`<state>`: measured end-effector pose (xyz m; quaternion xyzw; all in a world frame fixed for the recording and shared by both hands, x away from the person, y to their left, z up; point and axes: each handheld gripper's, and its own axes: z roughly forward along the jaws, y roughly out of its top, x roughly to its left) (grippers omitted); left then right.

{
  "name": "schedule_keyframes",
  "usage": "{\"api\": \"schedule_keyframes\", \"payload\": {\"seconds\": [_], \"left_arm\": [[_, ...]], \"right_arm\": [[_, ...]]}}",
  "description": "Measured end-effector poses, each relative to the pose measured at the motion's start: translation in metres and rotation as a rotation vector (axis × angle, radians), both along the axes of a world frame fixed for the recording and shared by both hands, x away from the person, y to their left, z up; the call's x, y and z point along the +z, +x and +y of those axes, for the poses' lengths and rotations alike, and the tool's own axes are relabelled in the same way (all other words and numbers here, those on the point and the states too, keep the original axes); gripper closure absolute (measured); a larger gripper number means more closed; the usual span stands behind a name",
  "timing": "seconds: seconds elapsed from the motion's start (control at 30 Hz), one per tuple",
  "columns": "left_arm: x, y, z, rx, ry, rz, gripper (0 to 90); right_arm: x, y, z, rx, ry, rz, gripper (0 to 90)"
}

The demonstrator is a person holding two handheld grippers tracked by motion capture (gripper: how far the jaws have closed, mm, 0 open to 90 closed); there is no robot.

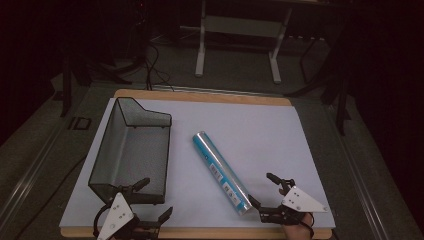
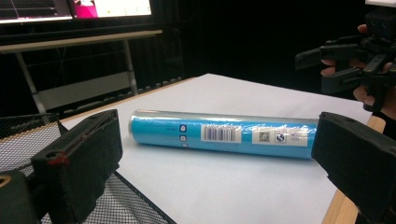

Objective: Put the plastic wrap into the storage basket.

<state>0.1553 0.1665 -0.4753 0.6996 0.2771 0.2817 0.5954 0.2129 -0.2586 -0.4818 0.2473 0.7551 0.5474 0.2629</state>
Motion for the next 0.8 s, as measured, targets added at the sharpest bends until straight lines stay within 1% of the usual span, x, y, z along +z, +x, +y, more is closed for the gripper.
{"api": "schedule_keyframes", "payload": {"seconds": [0.03,0.1,0.13,0.2,0.23,0.27,0.3,0.33,0.37,0.4,0.5,0.53,0.57,0.6,0.63,0.67,0.7,0.73,0.8], "left_arm": [[-0.001,0.000,0.000,0.005,0.000,-0.003,2.3],[-0.001,0.000,0.001,0.006,0.004,-0.004,2.3],[-0.002,0.001,0.000,0.013,0.011,-0.005,2.3],[-0.002,0.000,-0.001,0.010,0.016,-0.009,2.3],[-0.003,0.000,-0.002,0.009,0.026,-0.012,2.3],[-0.003,0.000,-0.002,0.009,0.026,-0.012,2.3],[-0.003,0.000,-0.002,0.009,0.026,-0.012,2.3],[-0.003,-0.001,-0.004,0.003,0.032,-0.013,2.3],[-0.003,-0.001,-0.004,0.003,0.033,-0.014,2.3],[-0.003,-0.002,-0.004,0.001,0.033,-0.017,2.3],[-0.003,-0.002,-0.004,0.014,0.040,-0.020,2.3],[-0.003,-0.002,-0.004,0.020,0.042,-0.019,2.3],[-0.002,-0.002,-0.004,0.020,0.043,-0.020,2.4],[-0.002,-0.003,-0.004,0.018,0.037,-0.020,2.4],[-0.002,-0.003,-0.004,0.019,0.035,-0.019,2.4],[-0.002,-0.003,-0.004,0.020,0.035,-0.020,2.3],[-0.002,-0.003,-0.004,0.020,0.032,-0.021,2.3],[-0.002,-0.004,-0.004,0.019,0.032,-0.022,2.3],[-0.002,-0.004,-0.004,0.020,0.036,-0.020,2.3]], "right_arm": [[0.001,-0.001,0.000,-0.003,0.002,-0.006,12.2],[0.002,-0.001,-0.001,0.001,0.003,-0.003,12.2],[0.005,-0.003,0.000,-0.011,-0.010,-0.014,12.3],[0.006,-0.004,0.001,0.002,-0.014,-0.004,12.3],[0.007,-0.004,0.001,-0.010,-0.023,-0.013,12.3],[0.007,-0.004,0.001,-0.010,-0.023,-0.013,12.3],[0.007,-0.004,0.002,0.001,-0.028,-0.003,12.3],[0.008,-0.005,0.004,-0.007,-0.041,-0.012,12.3],[0.008,-0.005,0.005,0.000,-0.048,-0.006,12.3],[0.008,-0.006,0.005,0.001,-0.047,-0.009,12.3],[0.011,-0.007,0.007,-0.001,-0.058,-0.014,12.3],[0.011,-0.008,0.008,-0.005,-0.060,-0.023,12.4],[0.013,-0.008,0.009,0.005,-0.064,-0.016,12.4],[0.015,-0.008,0.010,0.000,-0.070,-0.028,12.9],[0.017,-0.008,0.011,0.006,-0.070,-0.035,13.2],[0.018,-0.008,0.012,0.019,-0.061,-0.026,13.3],[0.020,-0.008,0.013,0.014,-0.065,-0.036,13.3],[0.022,-0.008,0.014,0.021,-0.076,-0.039,13.3],[0.026,-0.009,0.017,0.035,-0.082,-0.048,13.2]]}}
